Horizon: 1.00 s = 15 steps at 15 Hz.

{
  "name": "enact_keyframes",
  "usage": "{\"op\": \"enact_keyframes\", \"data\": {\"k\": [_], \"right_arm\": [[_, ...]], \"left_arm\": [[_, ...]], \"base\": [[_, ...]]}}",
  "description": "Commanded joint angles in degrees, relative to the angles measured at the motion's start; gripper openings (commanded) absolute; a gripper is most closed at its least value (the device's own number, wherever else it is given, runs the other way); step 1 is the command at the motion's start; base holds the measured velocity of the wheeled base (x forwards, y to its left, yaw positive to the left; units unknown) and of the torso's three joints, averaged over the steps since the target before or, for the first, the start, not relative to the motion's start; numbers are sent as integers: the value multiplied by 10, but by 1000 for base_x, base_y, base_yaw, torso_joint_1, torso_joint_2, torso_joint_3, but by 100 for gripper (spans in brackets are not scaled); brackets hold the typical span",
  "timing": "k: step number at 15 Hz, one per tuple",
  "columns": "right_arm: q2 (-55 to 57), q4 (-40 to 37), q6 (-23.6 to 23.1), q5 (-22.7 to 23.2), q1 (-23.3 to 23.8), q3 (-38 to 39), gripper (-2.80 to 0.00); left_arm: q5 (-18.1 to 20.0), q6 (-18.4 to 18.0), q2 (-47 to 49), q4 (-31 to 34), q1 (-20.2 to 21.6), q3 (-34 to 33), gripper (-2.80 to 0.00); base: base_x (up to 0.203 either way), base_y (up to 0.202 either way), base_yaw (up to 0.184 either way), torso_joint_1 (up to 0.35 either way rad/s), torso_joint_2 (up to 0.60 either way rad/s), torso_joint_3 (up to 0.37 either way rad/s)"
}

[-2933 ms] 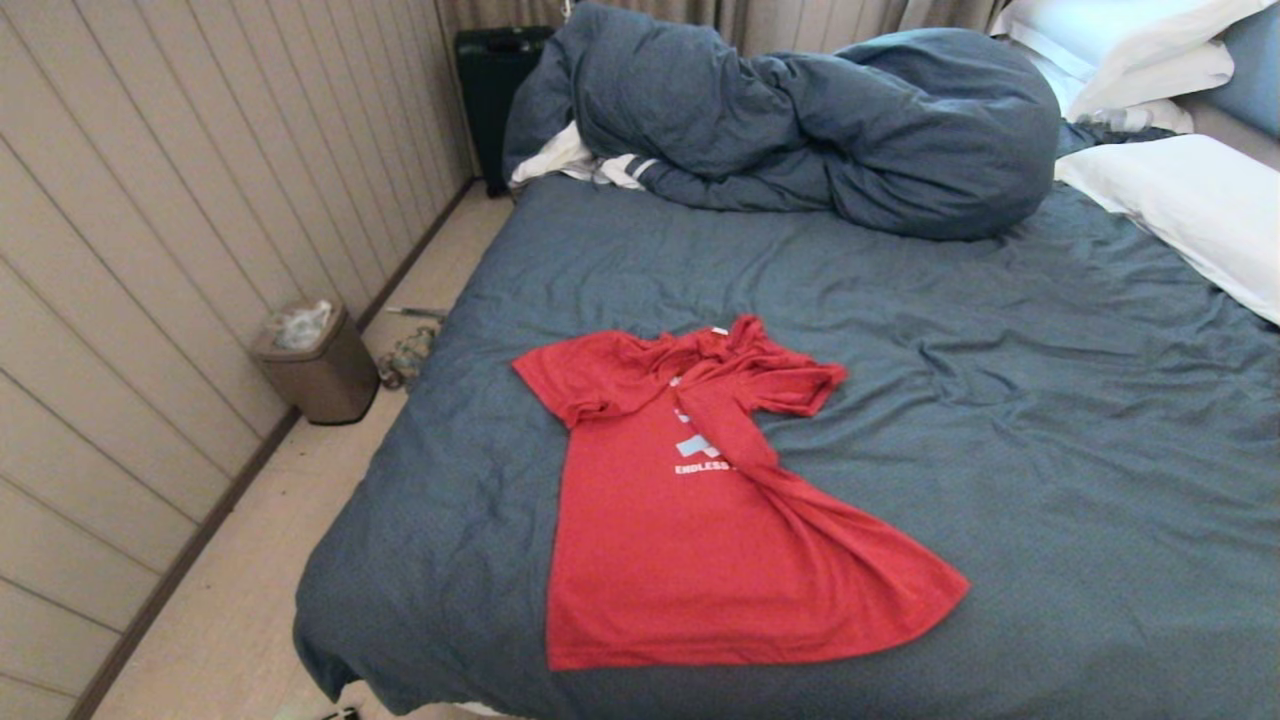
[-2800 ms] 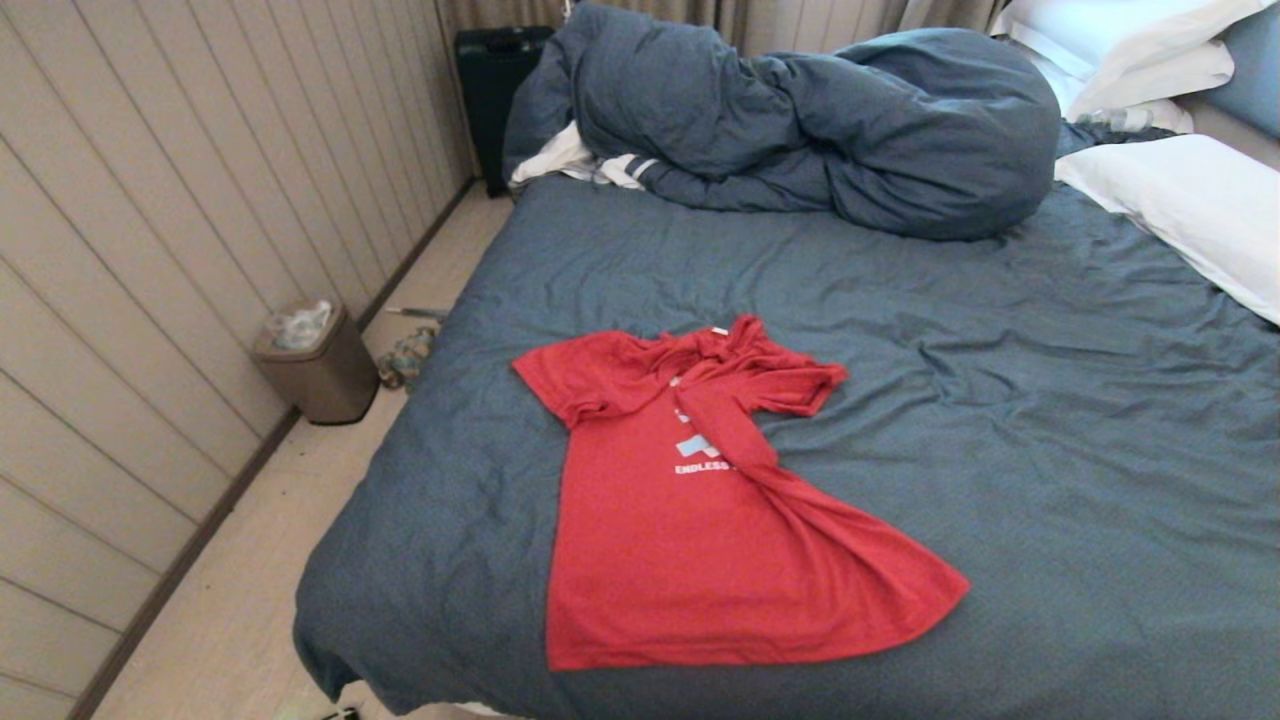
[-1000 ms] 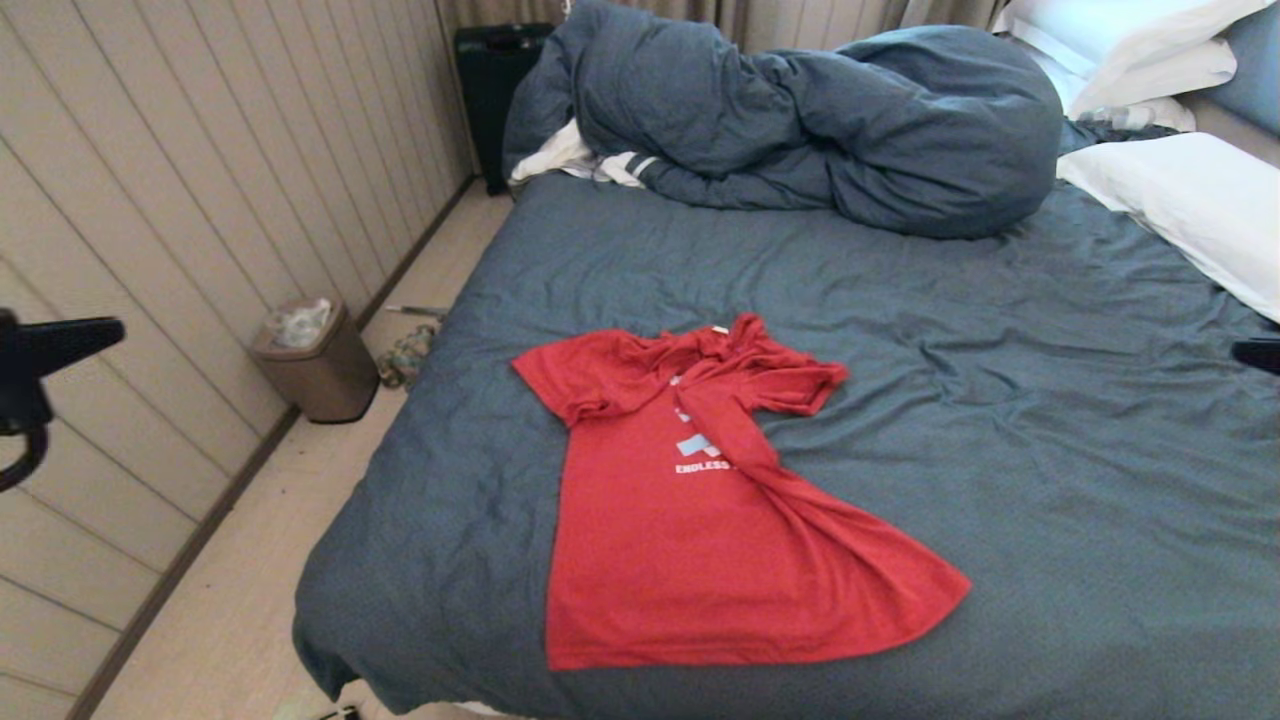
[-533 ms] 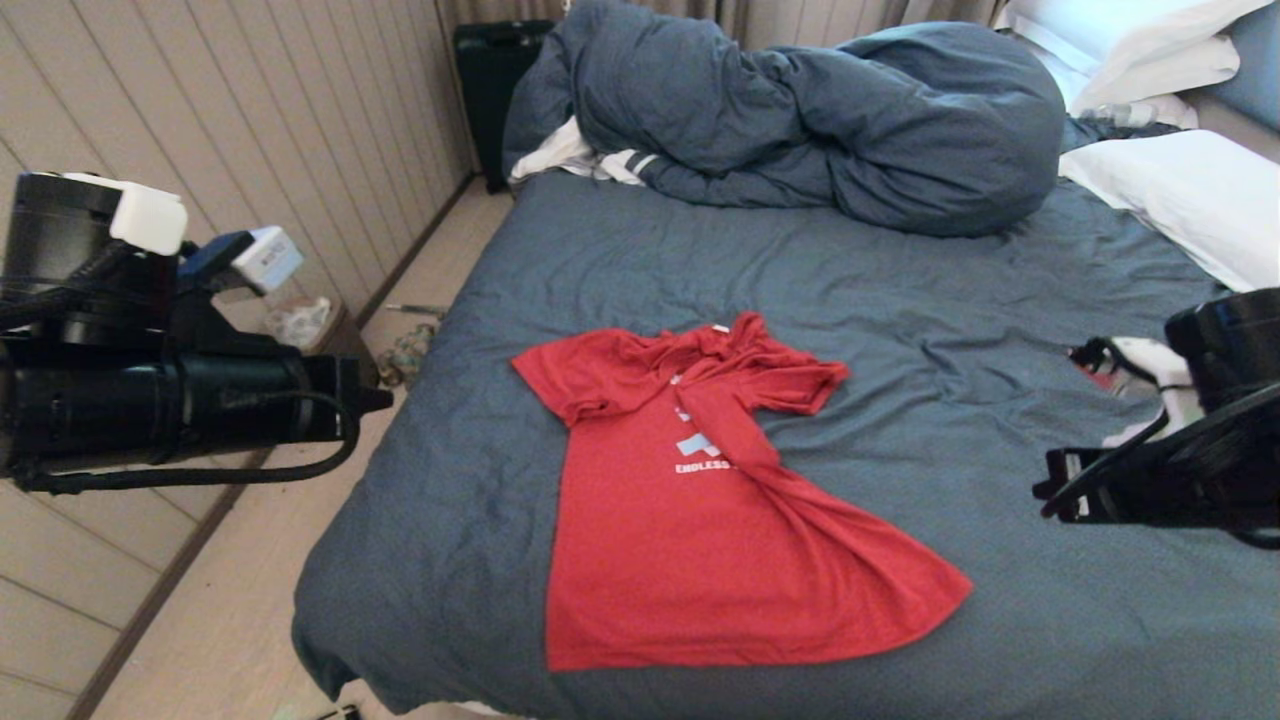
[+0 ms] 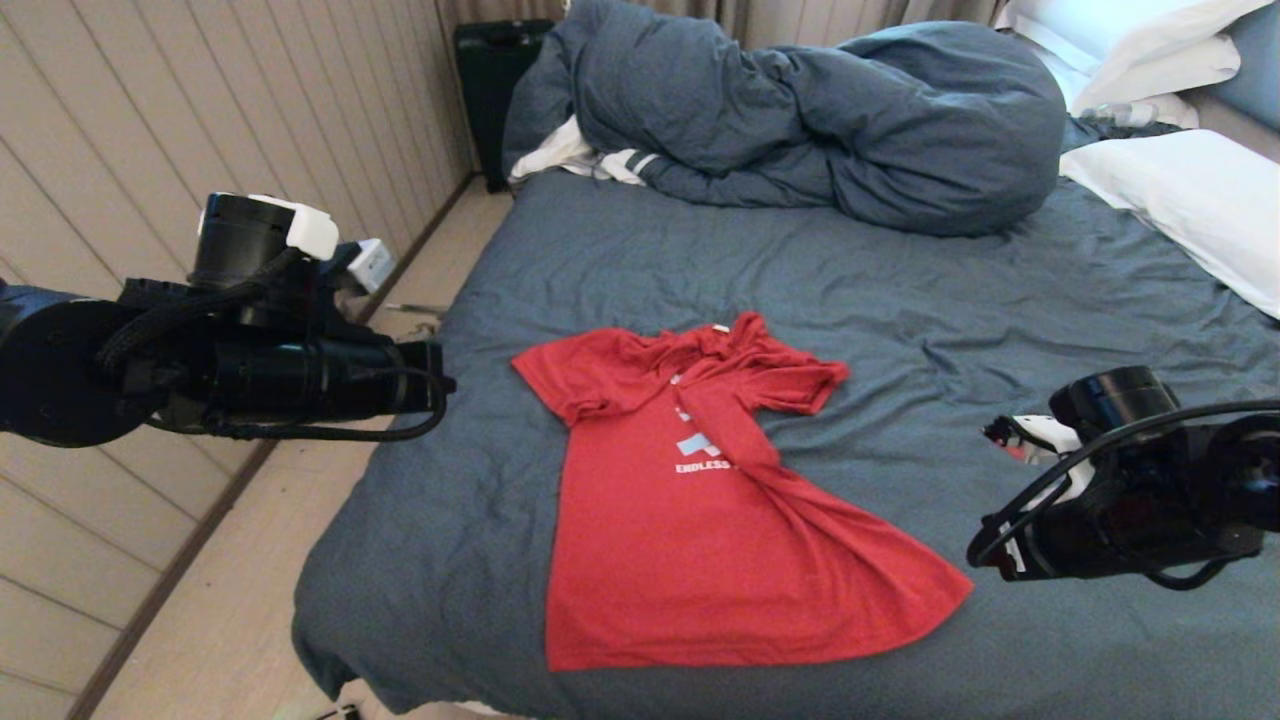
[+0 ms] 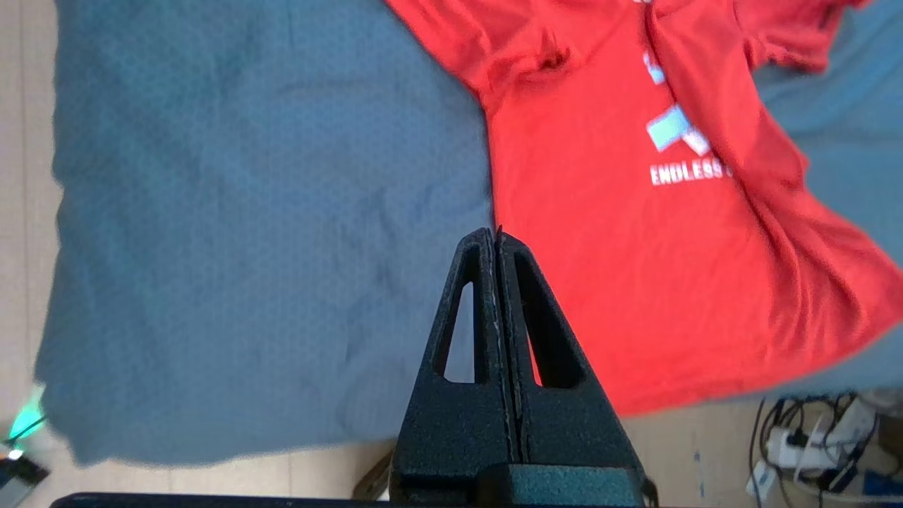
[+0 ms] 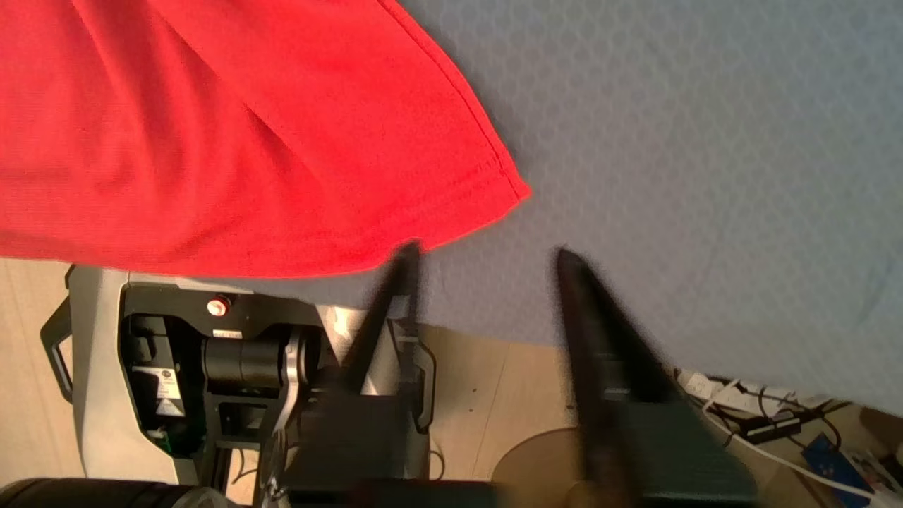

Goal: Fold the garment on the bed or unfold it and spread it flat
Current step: Fold the red T-shirt

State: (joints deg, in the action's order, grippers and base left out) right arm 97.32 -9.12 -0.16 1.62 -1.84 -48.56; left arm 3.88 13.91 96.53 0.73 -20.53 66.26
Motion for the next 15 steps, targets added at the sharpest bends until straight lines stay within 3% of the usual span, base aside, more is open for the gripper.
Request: {"op": "enact_keyframes", "data": {"k": [1,15], "right_arm": [[13,2,-1,0,0,-5,0],[166,43,-4,3,-1,-62,0]], "left_arm": [[1,2,23,-1,0,9,-280],[5,-1,66,-2,-7,50,-280]], "base": [[0,0,0,0,0,0],[0,0,0,0,0,0]]}}
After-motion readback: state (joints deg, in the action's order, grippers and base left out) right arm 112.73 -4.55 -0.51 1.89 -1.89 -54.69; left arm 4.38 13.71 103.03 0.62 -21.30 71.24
